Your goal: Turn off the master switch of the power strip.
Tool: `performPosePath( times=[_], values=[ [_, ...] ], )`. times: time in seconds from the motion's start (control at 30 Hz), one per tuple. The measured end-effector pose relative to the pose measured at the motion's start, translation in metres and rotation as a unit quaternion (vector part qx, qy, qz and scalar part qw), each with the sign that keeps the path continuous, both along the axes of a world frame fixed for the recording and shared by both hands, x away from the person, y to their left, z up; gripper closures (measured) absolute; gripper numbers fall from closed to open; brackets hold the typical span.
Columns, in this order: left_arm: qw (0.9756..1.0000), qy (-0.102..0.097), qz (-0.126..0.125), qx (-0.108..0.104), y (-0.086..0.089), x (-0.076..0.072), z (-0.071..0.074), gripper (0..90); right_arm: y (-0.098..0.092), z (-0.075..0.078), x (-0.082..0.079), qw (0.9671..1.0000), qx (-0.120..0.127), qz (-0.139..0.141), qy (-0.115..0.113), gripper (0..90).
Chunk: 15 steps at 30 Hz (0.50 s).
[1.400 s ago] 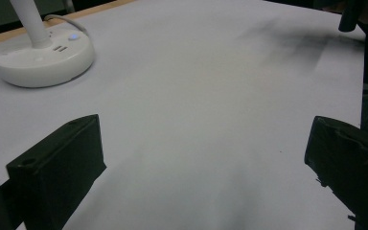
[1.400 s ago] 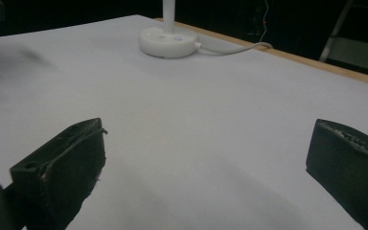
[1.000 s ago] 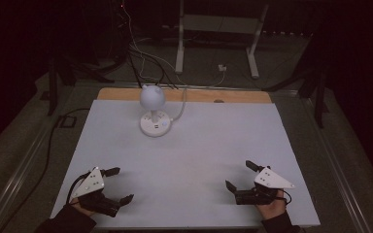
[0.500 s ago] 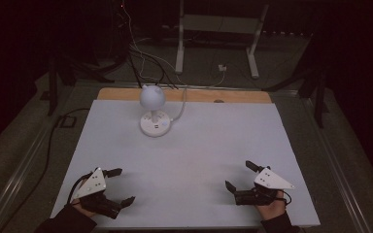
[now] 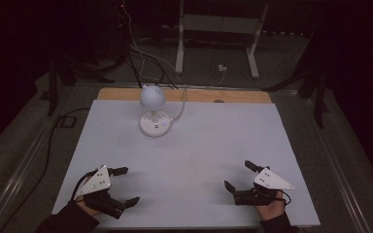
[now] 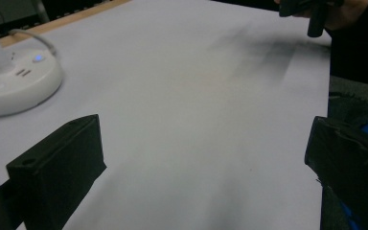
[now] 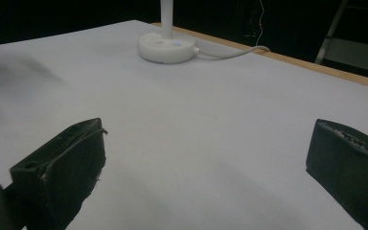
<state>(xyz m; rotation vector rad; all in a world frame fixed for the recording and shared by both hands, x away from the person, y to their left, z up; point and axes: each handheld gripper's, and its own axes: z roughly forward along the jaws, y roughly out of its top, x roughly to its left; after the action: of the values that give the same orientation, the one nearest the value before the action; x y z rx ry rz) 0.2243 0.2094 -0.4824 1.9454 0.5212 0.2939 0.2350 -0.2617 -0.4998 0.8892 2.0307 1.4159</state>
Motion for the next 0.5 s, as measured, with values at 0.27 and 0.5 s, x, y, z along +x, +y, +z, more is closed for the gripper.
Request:
performPosePath(
  times=[0.27,0.5],
  values=[
    [0.9999,0.000,-0.002,-0.011,-0.003,0.010,0.008,0.4,0.000,0.000,-0.001,1.0000,0.001,-0.001,0.000,0.0],
    [0.9999,-0.002,-0.002,-0.015,-0.006,0.017,0.014,0.4,-0.001,0.000,-0.001,1.0000,0.003,-0.001,0.000,0.0]
  ],
)
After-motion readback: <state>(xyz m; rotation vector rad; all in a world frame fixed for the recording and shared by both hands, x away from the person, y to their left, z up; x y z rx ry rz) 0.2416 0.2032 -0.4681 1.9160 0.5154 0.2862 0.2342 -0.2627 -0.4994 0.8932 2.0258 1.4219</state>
